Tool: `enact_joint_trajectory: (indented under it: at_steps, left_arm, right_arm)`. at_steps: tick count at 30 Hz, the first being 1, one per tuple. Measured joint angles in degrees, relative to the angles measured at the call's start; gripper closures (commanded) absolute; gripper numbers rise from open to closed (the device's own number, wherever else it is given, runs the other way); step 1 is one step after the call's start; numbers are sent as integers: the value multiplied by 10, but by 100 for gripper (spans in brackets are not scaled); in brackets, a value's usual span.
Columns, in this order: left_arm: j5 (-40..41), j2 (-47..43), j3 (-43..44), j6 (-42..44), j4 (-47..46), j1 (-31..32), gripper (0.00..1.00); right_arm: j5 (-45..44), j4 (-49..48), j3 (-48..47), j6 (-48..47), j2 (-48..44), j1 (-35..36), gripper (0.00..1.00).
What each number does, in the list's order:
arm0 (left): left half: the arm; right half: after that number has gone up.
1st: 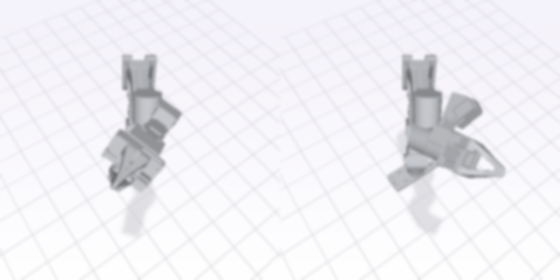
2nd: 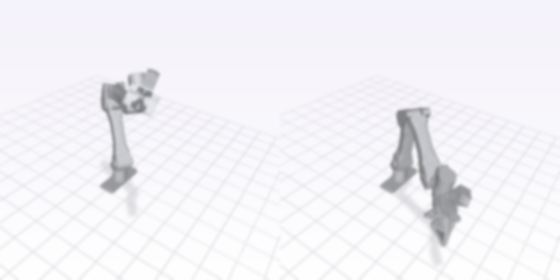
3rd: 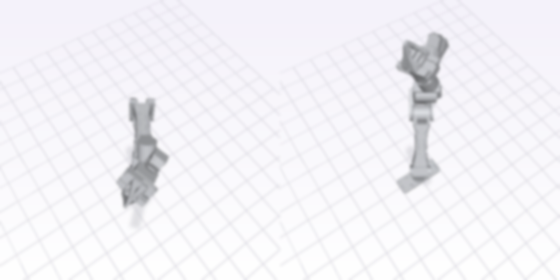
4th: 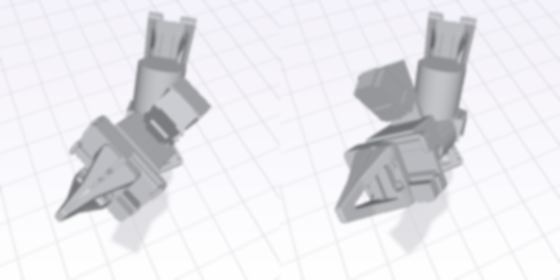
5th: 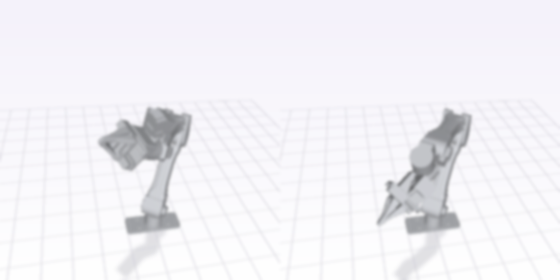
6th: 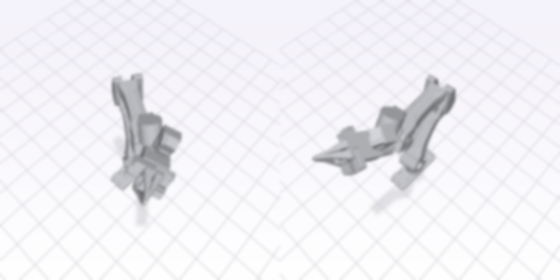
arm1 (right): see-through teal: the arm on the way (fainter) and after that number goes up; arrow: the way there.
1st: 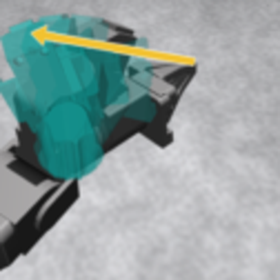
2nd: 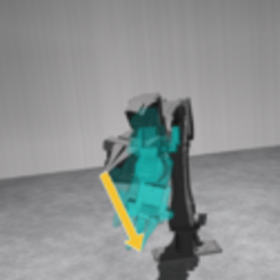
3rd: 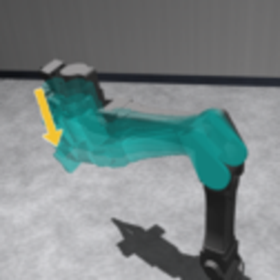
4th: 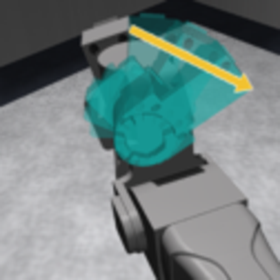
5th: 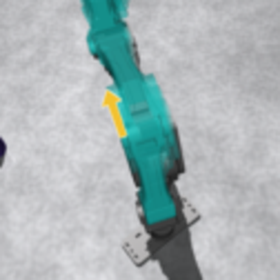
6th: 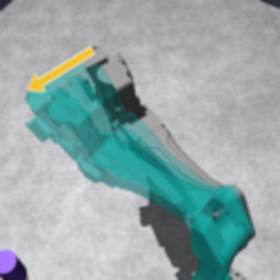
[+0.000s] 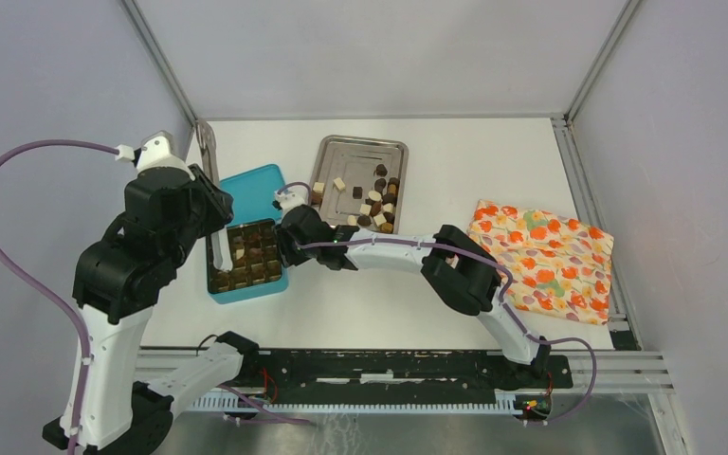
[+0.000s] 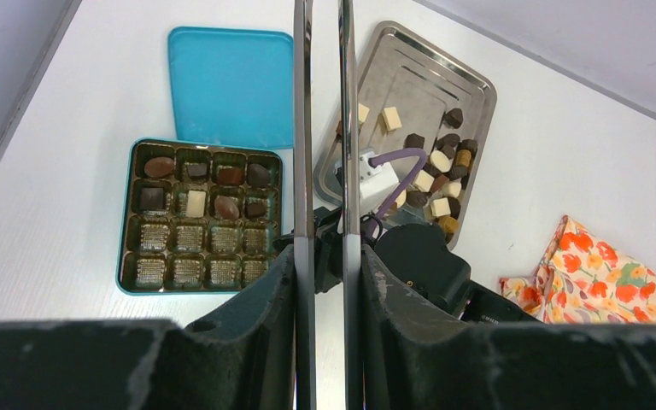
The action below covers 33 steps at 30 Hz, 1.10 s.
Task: Pack the chocolate
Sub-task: Move the packing box to the center of the board.
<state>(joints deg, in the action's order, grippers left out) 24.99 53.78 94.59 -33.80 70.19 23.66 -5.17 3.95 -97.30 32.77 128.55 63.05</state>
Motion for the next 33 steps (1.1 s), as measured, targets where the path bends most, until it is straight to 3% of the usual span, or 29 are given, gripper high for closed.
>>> enact_joint_trajectory:
  at_steps: [16,33]
  left_arm:
    - [-1,-3,-11,0,-1,0,70]
    - [-32,-13,-56,0,-19,0,70]
  right_arm:
    - [-5,12,43,-61,-39,-26,72]
    - [96,12,192,-196,-148,-83,74]
